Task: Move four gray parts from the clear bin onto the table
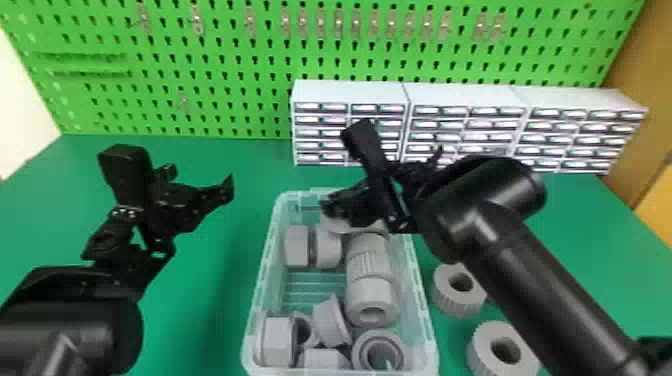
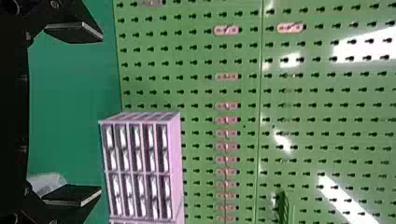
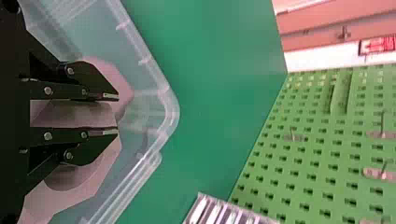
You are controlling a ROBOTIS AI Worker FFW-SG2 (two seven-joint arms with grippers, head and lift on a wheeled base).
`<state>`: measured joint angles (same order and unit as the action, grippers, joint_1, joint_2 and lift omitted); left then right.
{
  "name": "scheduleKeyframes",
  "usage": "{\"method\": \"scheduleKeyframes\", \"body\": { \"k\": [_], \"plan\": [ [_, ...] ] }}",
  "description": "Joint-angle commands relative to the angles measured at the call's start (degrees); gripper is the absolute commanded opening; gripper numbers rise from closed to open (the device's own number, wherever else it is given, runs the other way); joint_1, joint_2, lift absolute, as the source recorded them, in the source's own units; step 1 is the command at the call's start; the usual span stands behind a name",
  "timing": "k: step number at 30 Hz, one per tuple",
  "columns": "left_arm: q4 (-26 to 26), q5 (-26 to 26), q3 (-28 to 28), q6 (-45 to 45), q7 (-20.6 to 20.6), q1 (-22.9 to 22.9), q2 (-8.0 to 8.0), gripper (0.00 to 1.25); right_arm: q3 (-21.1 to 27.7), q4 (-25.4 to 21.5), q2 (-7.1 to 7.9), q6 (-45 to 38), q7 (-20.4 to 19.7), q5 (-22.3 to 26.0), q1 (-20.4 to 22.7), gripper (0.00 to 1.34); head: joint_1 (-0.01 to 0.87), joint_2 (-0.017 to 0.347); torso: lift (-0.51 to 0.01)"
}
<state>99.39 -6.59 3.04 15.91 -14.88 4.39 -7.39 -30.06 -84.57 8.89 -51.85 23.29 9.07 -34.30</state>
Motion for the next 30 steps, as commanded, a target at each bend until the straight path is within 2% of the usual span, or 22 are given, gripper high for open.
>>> {"method": "scheduleKeyframes", "body": {
  "k": [1,6,13,22,30],
  "plan": [
    [0.19,0.0,0.21,0.17,-0.15,-0.17,0.01,1.11,3.78,-4.64,1.22,-2.64,0.0,-3.09,1.87,0.06,0.678,0.034,-0.05],
    [0.36,0.09,0.39,0.43,-0.24,-0.26,0.01,1.11,7.83,-8.33,2.45,-5.1,0.0,-5.56,3.89,0.06,0.678,0.034,-0.05],
    [0.45,0.09,0.48,0.52,-0.41,-0.26,0.01,1.11,14.24,-15.1,3.68,-10.72,0.0,-11.44,8.11,0.06,0.678,0.034,-0.05],
    [0.8,0.09,0.92,0.61,-0.5,-0.43,0.01,1.11,23.03,-20.9,3.06,-16.26,0.0,-17.68,14.08,0.06,0.678,0.034,-0.05],
    [0.8,0.09,0.56,0.61,-0.5,-0.17,0.01,1.11,27.34,-24.42,1.75,-19.69,0.0,-22.17,18.57,0.06,0.678,0.034,-0.05]
  ]
}}
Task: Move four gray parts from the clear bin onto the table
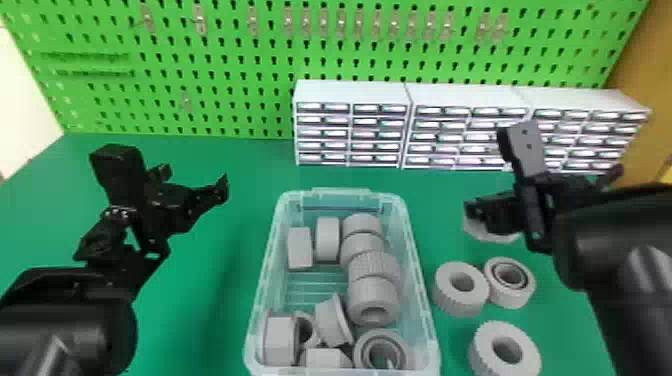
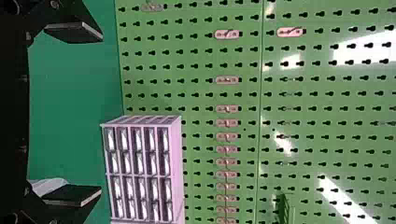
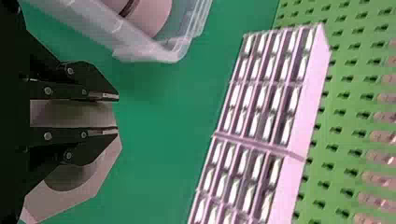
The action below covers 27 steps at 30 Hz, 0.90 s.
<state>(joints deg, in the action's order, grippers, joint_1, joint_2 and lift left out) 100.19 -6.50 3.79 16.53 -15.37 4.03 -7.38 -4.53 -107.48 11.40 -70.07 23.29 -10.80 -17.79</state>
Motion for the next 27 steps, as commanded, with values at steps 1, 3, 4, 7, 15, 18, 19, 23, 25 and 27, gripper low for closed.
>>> {"method": "scheduleKeyframes", "body": {
  "k": [1,3,4,7,15,18,19,23,25,27],
  "plan": [
    [0.0,-0.09,-0.28,0.0,-0.01,0.19,0.0,1.11,2.33,-1.85,-1.03,-2.09,0.0,-3.53,2.67,0.06,0.678,0.034,-0.05],
    [0.0,-0.09,-0.28,0.0,-0.01,0.19,0.0,1.11,2.77,-2.38,-1.29,-2.79,0.0,-5.73,3.37,0.06,0.678,0.034,-0.05],
    [0.0,-0.09,-0.37,0.0,-0.01,0.19,0.0,1.11,2.95,-2.73,-1.47,-3.23,0.0,-7.48,3.9,0.06,0.678,0.034,-0.05],
    [0.0,-0.27,-0.72,0.09,-0.01,0.54,0.0,1.11,4.27,-2.73,-1.73,-3.94,0.0,-10.56,5.31,0.06,0.678,0.034,-0.05],
    [-0.09,-0.36,-1.42,0.26,-0.01,0.54,0.0,1.11,9.72,-2.73,-3.32,-5.87,0.0,-12.05,9.97,0.06,0.678,0.034,-0.05],
    [-0.09,-0.62,-1.33,0.26,0.07,0.45,0.0,1.11,10.24,-2.73,-4.02,-6.22,0.0,-12.85,11.64,0.06,0.678,0.034,-0.05],
    [-0.09,-0.62,-1.33,0.26,-0.01,0.45,0.0,1.11,10.24,-2.73,-4.28,-6.31,0.0,-13.11,12.08,0.06,0.678,0.034,-0.05],
    [-0.09,-0.71,-1.33,0.26,-0.01,0.45,0.0,1.11,9.72,-2.03,-4.99,-6.4,0.0,-14.34,13.57,0.06,0.678,0.034,-0.05],
    [-0.09,-0.71,-1.42,0.26,-0.01,0.45,0.0,1.11,9.63,-1.15,-5.34,-6.05,0.0,-14.6,14.01,0.06,0.678,0.034,-0.05],
    [-0.09,-0.71,-1.42,0.26,-0.01,0.54,0.0,1.11,9.72,-0.09,-5.42,-5.61,0.0,-14.6,14.1,0.06,0.678,0.034,-0.05]
  ]
}}
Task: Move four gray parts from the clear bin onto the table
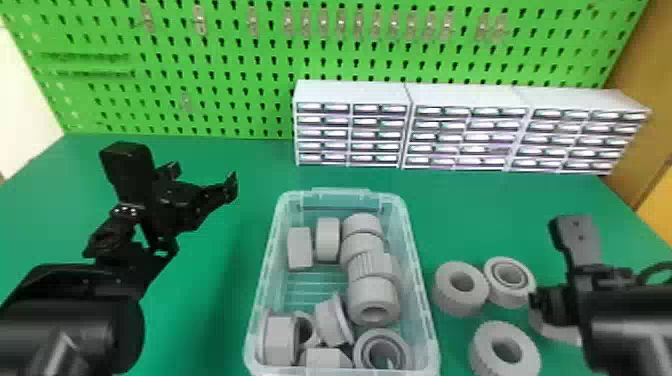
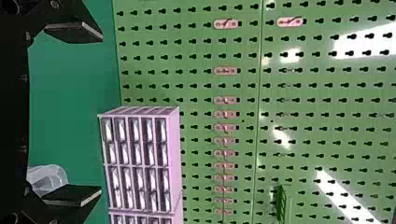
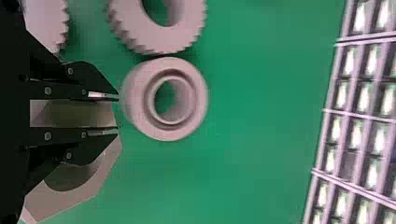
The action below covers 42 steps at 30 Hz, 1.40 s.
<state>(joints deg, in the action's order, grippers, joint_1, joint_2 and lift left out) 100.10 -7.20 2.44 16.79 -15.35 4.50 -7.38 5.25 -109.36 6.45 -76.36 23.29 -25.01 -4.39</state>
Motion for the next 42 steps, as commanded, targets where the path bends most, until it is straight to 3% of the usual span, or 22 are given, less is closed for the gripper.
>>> {"method": "scheduleKeyframes", "body": {
  "k": [1,10,30,33,38,42],
  "plan": [
    [0.0,-0.01,-0.16,0.0,0.06,0.07,0.09,1.11,0.02,2.23,-0.47,1.04,0.0,-0.39,0.69,0.06,0.678,0.034,-0.05],
    [-0.09,-0.01,-0.07,0.0,0.06,-0.01,0.09,1.11,0.37,4.6,-0.47,2.97,0.0,-0.39,-0.27,0.06,0.678,0.034,-0.05],
    [-0.17,-0.01,0.1,0.0,0.06,0.07,0.18,1.11,-0.42,4.86,-0.21,3.32,0.0,-0.65,-1.41,0.08,0.678,0.034,-0.05],
    [-0.26,-0.01,0.02,0.0,0.06,0.07,0.18,1.11,-0.42,4.86,-0.21,3.32,0.0,-0.83,-1.41,0.22,0.678,0.034,-0.05],
    [-0.26,-0.01,0.02,0.0,0.06,0.07,0.18,1.11,-0.77,4.95,-0.21,3.59,0.0,-1.97,-1.33,0.76,0.678,0.034,-0.05],
    [-0.26,-0.1,0.1,0.0,0.06,0.07,0.09,1.11,-1.47,4.95,-0.03,3.59,0.0,-2.67,-1.33,0.88,0.678,0.034,-0.05]
  ]
}}
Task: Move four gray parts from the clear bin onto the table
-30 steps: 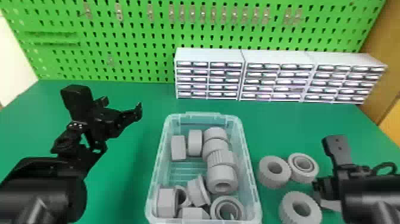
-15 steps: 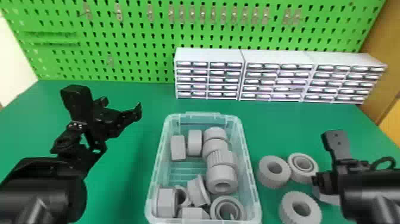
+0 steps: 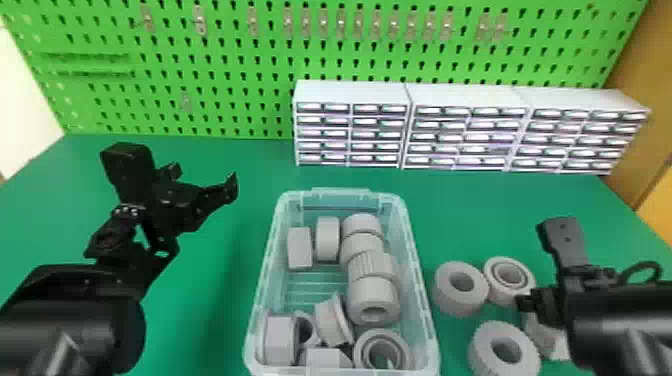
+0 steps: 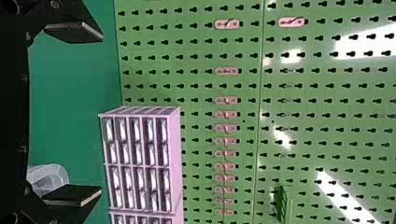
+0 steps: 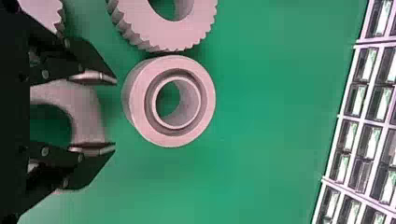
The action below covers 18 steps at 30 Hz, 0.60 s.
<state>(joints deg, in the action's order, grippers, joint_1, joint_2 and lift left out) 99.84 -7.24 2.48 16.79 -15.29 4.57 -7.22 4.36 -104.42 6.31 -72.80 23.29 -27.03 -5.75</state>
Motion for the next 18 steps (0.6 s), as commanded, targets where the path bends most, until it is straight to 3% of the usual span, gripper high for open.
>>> {"method": "scheduleKeyframes", "body": {
  "k": [1,18],
  "plan": [
    [0.0,-0.06,-0.01,0.0,0.0,0.0,0.01,1.11,-0.58,0.09,0.11,0.02,0.0,-0.75,0.04,0.88,0.678,0.034,-0.05],
    [0.0,-0.14,0.16,0.0,0.0,0.0,-0.07,1.11,-1.2,0.44,0.28,0.81,0.0,-1.27,-0.22,0.87,0.678,0.034,-0.05]
  ]
}}
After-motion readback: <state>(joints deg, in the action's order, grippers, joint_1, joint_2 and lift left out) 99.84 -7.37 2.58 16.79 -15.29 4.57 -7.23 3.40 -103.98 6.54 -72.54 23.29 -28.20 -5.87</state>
